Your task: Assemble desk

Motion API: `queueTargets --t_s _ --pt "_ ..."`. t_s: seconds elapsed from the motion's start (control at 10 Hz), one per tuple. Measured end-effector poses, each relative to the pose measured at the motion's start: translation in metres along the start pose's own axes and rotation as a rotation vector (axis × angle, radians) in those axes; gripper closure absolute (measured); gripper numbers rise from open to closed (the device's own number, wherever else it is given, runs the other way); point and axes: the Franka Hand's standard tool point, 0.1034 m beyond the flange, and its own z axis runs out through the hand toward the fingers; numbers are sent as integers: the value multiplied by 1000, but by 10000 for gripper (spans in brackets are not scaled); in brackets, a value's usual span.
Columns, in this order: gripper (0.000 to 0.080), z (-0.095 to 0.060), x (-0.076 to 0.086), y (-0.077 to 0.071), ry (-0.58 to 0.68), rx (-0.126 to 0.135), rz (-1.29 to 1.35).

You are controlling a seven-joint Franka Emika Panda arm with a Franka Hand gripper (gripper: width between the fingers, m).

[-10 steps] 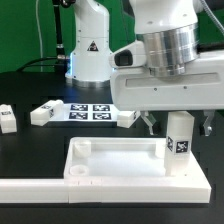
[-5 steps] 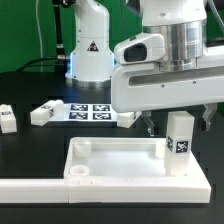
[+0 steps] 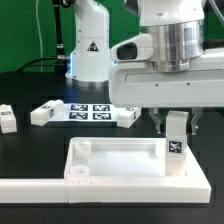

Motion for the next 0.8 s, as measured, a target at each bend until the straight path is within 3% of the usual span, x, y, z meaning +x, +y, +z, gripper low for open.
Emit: queueTargets --t_s 0.3,0.5,0.8 --pt "504 1 -6 -2 -29 -2 479" --pt "504 1 -5 1 -87 50 763" --pt "504 2 -8 -2 -93 44 900"
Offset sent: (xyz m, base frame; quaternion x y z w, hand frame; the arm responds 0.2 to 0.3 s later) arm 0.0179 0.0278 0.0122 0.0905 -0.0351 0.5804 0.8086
